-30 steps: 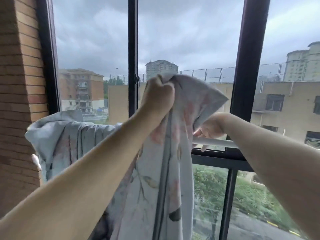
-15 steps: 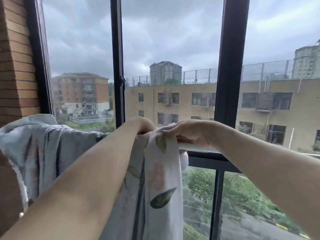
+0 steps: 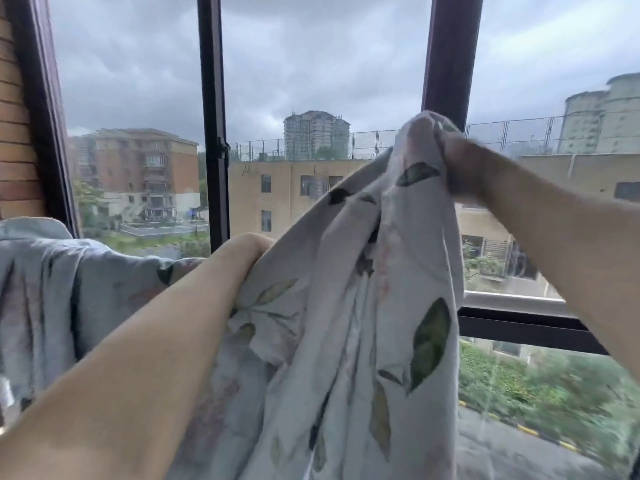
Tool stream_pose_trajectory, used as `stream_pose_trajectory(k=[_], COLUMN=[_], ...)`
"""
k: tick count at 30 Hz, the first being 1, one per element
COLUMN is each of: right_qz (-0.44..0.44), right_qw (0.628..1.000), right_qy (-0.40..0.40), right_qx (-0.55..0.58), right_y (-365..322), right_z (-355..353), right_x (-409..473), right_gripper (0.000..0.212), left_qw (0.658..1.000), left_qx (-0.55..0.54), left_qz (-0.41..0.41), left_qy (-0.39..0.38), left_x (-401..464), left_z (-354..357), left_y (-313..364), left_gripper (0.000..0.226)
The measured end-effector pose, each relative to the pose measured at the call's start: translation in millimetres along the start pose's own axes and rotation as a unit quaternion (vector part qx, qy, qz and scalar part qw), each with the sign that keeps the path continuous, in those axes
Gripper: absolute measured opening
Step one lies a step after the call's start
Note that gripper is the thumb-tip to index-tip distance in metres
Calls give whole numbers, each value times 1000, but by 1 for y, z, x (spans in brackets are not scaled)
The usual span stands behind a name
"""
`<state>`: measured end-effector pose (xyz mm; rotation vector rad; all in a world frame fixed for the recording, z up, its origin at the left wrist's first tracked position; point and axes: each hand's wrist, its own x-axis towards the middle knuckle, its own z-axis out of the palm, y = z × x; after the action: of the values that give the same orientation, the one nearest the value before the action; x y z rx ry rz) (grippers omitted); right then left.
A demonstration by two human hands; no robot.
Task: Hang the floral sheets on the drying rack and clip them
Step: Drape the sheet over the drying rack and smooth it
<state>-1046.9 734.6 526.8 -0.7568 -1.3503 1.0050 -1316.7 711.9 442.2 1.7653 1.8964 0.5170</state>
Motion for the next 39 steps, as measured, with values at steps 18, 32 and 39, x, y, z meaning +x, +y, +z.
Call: stream_pose_trajectory(k=[18, 32, 39], right_qz=[328, 235, 175], right_qw=[749, 868, 936], right_qy=[-348, -356, -299], right_qx=[-459, -253, -53], right_y=[83, 29, 19], right_z=[-27, -168, -202], right_x=[-60, -123, -131], right_gripper=[26, 33, 21], left_qw=[990, 895, 979], left_qx=[110, -240, -138], left_qz=[72, 230, 152], left_qy=[56, 298, 17], left_x=[-123, -126, -57], left_z=[224, 92, 123], left_y=[26, 234, 275], left_gripper=[64, 28, 23])
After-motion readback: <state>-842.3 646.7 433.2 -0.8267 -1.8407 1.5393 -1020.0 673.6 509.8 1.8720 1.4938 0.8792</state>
